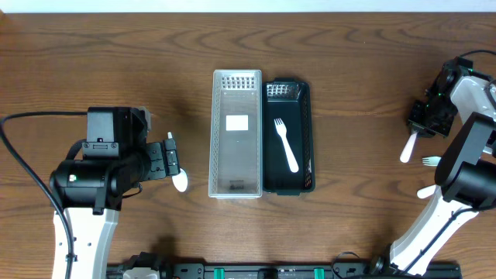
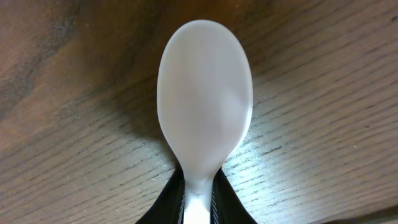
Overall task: Pack container
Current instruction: 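Move the right gripper to a white spoon and grasp it, then carry the spoon into the black basket beside the fork and release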
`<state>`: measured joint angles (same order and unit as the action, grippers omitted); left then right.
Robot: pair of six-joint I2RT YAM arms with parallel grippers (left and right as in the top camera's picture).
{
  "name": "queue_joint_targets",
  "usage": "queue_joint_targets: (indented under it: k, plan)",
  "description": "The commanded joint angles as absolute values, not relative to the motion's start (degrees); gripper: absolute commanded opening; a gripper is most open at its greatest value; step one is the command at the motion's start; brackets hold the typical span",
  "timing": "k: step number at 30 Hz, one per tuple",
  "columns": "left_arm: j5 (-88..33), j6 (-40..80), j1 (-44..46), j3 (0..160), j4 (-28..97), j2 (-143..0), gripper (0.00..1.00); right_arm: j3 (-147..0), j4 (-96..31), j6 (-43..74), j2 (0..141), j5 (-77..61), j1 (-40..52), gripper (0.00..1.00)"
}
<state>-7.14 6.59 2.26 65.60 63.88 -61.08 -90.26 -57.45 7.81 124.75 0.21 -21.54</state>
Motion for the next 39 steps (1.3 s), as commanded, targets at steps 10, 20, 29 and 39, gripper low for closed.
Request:
queue_joint_targets:
  k: [10, 20, 29, 39]
  plan:
    - [-6.81, 6.42, 1.96, 66.61, 63.83, -61.1, 0.93, -88.84, -59.86, 7.6, 108.84, -4.97, -13.47, 0.01]
    - [-6.81, 6.42, 1.96, 66.61, 63.83, -61.1, 0.93, -88.84, -58.06, 19.68, 91.15, -3.27, 13.32, 0.01]
    - [-6.83, 6.44, 1.96, 66.61, 63.86, -61.1, 0.93, -88.82, -56.4, 27.14, 100.16, -1.48, 28.67, 0.01]
    - [-6.83, 6.44, 1.96, 66.61, 64.01, -61.1, 0.93, -88.82, -55.7, 27.11, 114.43, -1.5, 30.98, 0.04]
